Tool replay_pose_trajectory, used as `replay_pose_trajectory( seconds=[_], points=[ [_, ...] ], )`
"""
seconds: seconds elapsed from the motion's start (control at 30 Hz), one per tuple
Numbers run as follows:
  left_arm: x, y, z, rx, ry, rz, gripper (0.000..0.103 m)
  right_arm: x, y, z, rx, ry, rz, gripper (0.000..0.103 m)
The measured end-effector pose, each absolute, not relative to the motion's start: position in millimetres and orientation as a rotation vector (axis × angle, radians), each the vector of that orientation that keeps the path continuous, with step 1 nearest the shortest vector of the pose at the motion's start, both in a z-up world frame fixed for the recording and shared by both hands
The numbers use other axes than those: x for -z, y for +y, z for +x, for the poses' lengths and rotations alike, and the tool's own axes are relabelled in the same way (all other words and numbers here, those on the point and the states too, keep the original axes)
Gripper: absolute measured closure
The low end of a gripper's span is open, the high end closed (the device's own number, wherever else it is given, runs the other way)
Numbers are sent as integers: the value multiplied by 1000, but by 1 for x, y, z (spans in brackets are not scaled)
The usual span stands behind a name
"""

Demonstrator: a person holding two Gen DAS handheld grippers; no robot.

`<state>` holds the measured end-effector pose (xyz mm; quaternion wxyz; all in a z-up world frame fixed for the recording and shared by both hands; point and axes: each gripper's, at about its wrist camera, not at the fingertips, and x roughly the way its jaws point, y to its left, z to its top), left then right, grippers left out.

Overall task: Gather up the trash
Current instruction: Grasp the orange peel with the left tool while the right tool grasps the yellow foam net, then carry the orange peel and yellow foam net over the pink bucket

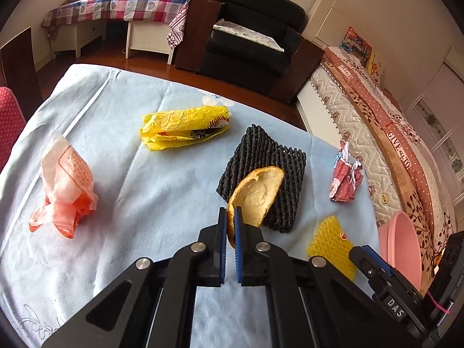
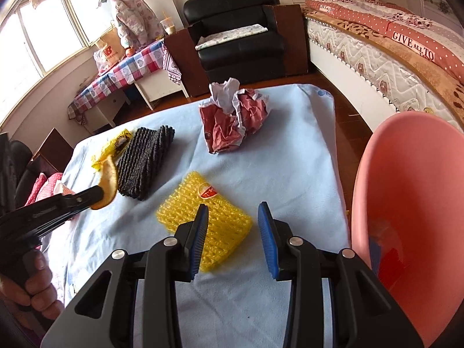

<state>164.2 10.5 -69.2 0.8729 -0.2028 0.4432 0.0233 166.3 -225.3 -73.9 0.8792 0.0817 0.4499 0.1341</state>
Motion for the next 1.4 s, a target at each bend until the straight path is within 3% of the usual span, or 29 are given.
replay_pose_trajectory(
  seconds=[0.33,0.53,1.4],
  points=[
    [58,14,142,-27,906,-425,99,76,-216,157,-280,943,146,68],
    [53,10,131,-11,901,-416,99,68,-216,138,-289,918,134,91],
    [18,-56,92,121,872,-314,99,5,-287,69,-174,747,235,92]
  ],
)
